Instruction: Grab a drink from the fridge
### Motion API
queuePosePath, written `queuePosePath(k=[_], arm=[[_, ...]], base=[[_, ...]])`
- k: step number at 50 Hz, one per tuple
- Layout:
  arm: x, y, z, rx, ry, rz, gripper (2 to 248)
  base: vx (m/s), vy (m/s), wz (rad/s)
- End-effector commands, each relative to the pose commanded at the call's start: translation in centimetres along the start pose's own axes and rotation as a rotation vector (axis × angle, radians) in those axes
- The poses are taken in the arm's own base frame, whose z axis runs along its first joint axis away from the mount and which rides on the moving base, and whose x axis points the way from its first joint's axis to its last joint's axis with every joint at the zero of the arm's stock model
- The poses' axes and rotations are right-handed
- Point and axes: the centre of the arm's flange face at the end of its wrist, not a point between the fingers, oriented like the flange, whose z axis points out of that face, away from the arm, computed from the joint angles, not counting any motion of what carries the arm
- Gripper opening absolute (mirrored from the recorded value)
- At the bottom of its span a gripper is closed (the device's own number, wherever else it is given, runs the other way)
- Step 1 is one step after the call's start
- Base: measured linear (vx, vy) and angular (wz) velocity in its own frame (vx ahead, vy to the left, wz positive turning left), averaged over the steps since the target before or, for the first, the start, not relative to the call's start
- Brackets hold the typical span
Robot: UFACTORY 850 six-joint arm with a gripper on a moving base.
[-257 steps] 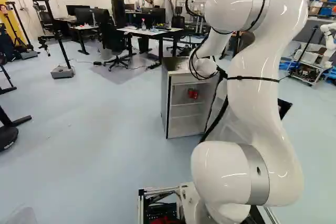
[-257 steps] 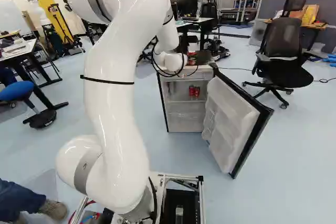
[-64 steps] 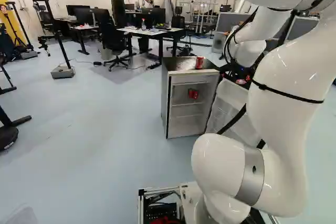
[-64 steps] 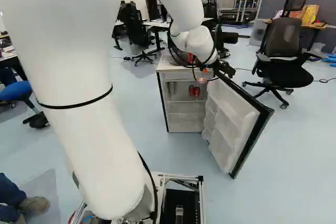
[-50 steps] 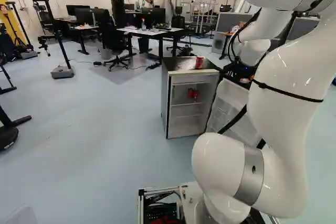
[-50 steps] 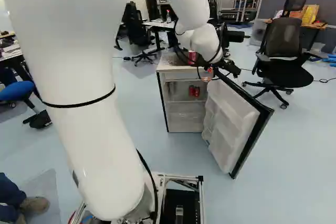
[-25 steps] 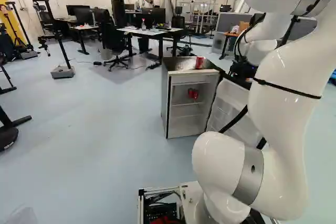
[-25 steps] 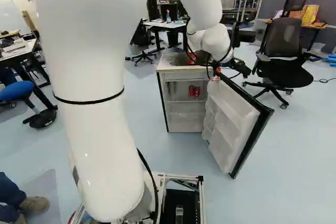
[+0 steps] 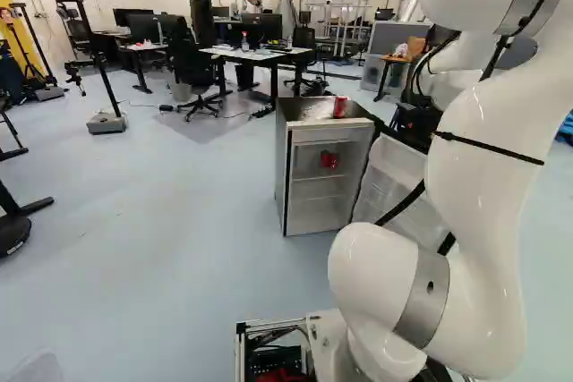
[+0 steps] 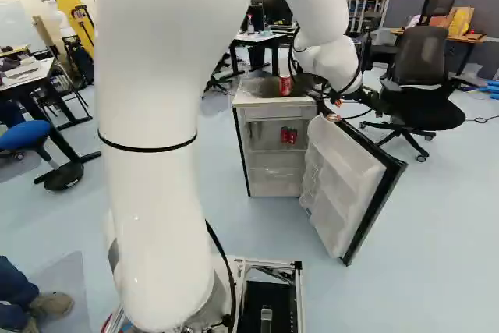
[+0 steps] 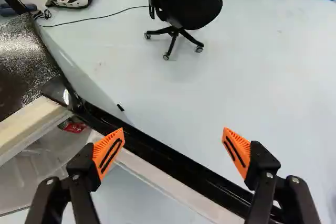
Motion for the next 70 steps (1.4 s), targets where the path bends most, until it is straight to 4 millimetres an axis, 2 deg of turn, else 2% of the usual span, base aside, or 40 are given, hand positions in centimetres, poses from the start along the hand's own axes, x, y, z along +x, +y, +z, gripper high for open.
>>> queuePosePath(k=[43,70], arm=[[2.4,5.4,4.4,-0.048,-0.064,0.067,247],[4.2,7.4,8.1,-0.047,-0.142,0.118,247]], base=[[0.000,0.000,0.000],[0.000,0.000,0.000]])
